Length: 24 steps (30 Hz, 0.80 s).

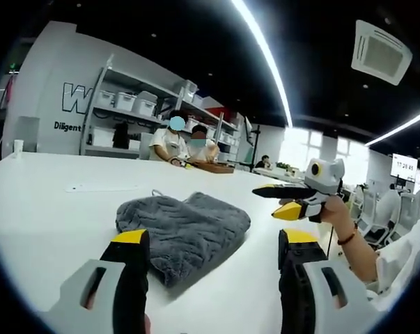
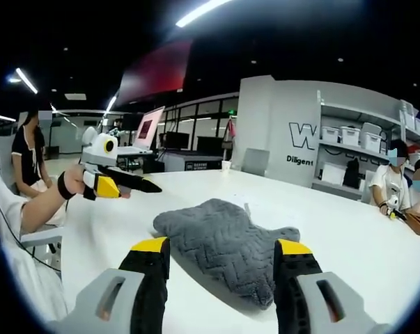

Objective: Open the folded towel by lifting each exposed corner and separating the folded layers until the towel lies flat within the target outline without major curled edges

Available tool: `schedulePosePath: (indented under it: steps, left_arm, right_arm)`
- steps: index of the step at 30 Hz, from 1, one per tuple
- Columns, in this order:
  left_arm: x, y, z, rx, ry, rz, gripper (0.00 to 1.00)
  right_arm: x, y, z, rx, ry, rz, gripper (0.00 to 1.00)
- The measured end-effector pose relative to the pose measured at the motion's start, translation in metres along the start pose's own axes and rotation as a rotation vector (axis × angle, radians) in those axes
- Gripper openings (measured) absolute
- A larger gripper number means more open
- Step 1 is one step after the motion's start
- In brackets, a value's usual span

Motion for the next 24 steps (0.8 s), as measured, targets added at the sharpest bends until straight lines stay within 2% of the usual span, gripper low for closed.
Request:
schedulePosePath:
  steps: [10, 13, 18, 24]
  left_arm:
    - [-0.006, 0.002, 0.003, 0.009, -0.009, 0.020, 0.72]
    - [-0.011, 0.001, 0.010, 0.060, 0.027, 0.089, 0.68]
    - [-0.010, 0.003, 0.013, 0.069, -0.005, 0.069, 0.69]
    - [-0.009, 0.007, 0.010, 0.050, 0.008, 0.065, 0.71]
  right_arm:
    - [0.002, 0.002, -0.001, 0.003, 0.013, -0.013, 0.59]
    - [0.002, 0.004, -0.002, -0.002, 0.017, -0.017, 0.59]
    - [0.006, 0.006, -0.003, -0.015, 0.013, -0.022, 0.59]
    - [0.011, 0.008, -0.005, -0.022, 0.020, -0.027, 0.59]
Point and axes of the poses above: the point that each gripper's makers call its tool centre point, and the gripper's own axes: y roughly forward along the fingers, x roughly to its right, z roughly out of its top, the point moved 7 cm from there along -y, roughly backward along the fingers, and after that the axes turned 7 degrees about -y, right-handed, at the moved point
